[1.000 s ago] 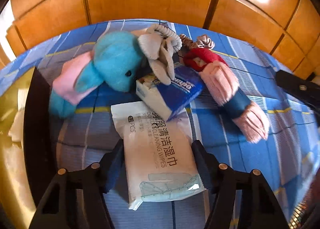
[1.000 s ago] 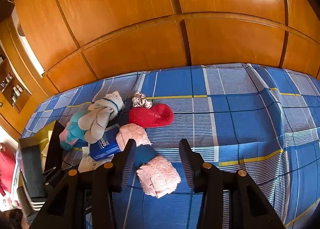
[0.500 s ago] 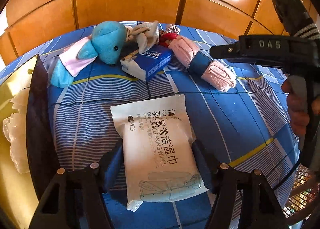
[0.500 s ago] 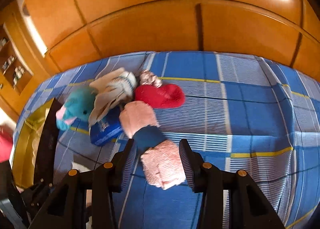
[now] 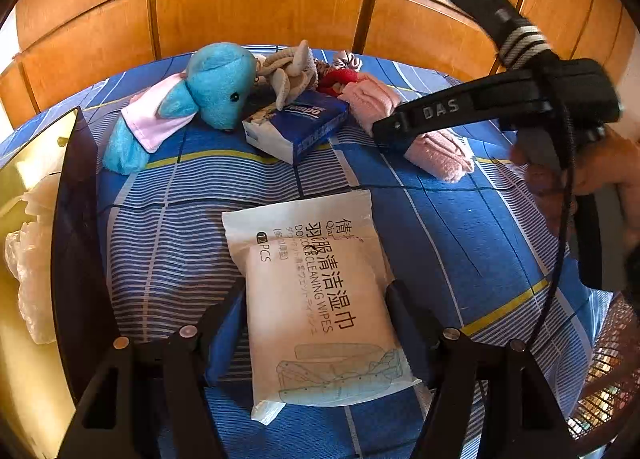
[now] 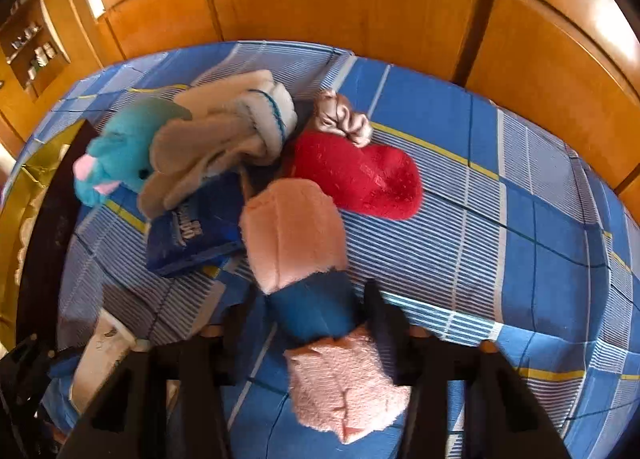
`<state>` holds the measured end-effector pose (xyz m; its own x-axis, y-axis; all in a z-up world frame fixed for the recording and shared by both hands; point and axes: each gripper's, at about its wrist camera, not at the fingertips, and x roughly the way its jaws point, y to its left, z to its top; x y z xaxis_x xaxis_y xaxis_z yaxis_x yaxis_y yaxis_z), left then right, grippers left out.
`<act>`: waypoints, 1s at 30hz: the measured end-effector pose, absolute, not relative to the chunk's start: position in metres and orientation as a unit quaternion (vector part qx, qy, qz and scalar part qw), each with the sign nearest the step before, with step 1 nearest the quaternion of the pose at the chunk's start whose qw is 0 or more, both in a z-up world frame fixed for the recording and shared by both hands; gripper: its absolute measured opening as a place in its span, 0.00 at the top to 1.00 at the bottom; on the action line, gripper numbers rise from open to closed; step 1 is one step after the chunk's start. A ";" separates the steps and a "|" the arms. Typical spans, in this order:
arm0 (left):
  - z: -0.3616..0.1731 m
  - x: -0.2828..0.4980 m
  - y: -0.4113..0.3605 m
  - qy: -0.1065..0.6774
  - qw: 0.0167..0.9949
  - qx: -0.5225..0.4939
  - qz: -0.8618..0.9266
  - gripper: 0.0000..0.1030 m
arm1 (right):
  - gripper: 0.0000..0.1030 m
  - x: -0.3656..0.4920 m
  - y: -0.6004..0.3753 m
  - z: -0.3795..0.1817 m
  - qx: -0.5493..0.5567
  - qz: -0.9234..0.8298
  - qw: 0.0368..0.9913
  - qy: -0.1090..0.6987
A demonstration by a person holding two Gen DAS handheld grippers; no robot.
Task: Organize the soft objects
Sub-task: 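Grasp the white wipes packet with the left gripper while the right gripper grasps the pink rolled towel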
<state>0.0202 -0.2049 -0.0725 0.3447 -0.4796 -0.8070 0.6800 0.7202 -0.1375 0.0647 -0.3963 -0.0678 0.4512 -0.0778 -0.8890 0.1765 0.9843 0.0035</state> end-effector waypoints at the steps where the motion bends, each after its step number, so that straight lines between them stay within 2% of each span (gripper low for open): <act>1: -0.073 0.020 -0.205 0.447 0.813 0.112 -0.357 0.32 | 0.63 0.061 -0.396 -0.065 0.050 -0.076 0.853 0.514; 5: -0.074 0.015 -0.204 0.439 0.818 0.111 -0.354 0.34 | 0.64 0.038 -0.388 -0.056 0.063 -0.069 0.863 0.497; 10: -0.066 0.012 -0.197 0.452 0.813 0.099 -0.353 0.36 | 0.63 0.025 -0.377 -0.078 0.037 -0.069 0.858 0.508; 20: 0.010 0.006 -0.137 0.401 0.836 0.009 -0.375 0.36 | 0.64 0.020 -0.383 -0.083 0.042 -0.065 0.863 0.499; 25: 0.037 0.043 -0.074 0.396 0.861 -0.061 -0.313 0.36 | 0.64 0.021 -0.379 -0.083 0.030 -0.069 0.863 0.499; 30: 0.024 0.100 -0.016 0.426 0.876 -0.091 -0.208 0.36 | 0.64 0.022 -0.379 -0.082 0.029 -0.070 0.861 0.503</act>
